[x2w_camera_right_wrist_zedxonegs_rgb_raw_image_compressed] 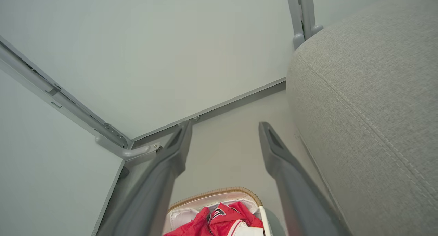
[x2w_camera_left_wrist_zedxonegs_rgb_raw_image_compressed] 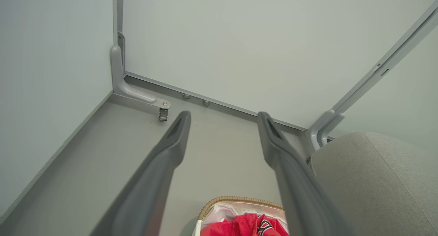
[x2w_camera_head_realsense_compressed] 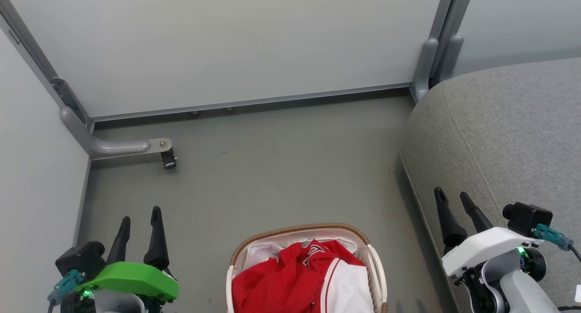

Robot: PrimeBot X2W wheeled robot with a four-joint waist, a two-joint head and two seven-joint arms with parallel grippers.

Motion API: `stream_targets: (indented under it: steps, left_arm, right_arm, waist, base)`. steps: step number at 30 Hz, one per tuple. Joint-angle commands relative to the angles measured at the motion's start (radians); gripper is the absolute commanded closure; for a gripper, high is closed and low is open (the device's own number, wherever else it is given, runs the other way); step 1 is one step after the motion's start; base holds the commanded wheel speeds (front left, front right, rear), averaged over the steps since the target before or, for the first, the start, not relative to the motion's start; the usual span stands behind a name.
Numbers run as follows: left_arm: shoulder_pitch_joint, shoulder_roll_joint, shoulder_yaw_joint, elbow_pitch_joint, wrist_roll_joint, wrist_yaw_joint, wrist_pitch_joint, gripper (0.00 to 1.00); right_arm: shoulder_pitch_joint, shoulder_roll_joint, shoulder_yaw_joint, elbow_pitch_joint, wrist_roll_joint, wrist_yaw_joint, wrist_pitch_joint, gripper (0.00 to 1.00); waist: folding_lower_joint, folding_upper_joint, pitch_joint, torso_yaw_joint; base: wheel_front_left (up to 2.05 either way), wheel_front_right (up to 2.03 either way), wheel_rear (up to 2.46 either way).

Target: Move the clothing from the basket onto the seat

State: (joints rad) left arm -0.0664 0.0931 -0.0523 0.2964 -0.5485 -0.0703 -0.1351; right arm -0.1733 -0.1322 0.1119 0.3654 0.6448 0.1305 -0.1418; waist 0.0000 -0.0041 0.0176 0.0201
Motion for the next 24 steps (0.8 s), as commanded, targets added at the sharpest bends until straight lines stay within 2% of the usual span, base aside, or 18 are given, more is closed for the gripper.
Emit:
stream_targets:
  steps: [1,24]
  left_arm:
    - [0.011,0.014,-0.004,-0.012,0.042,0.007,-0.014,0.00]
    - [0.029,0.007,-0.026,-0.008,0.258,0.016,-0.068,0.00]
  right_arm:
    - [-0.015,-0.005,0.005,-0.002,-0.041,0.000,-0.013,0.00]
    - [0.003,0.002,0.013,0.044,-0.271,0.000,-0.065,0.00]
  waist:
    - [0.0000,0.0022,-0.001,0.000]
    - [0.0000,0.0029,0.002,0.002]
  base:
    - [0.00,0.00,0.00]
    - [0.00,0.00,0.00]
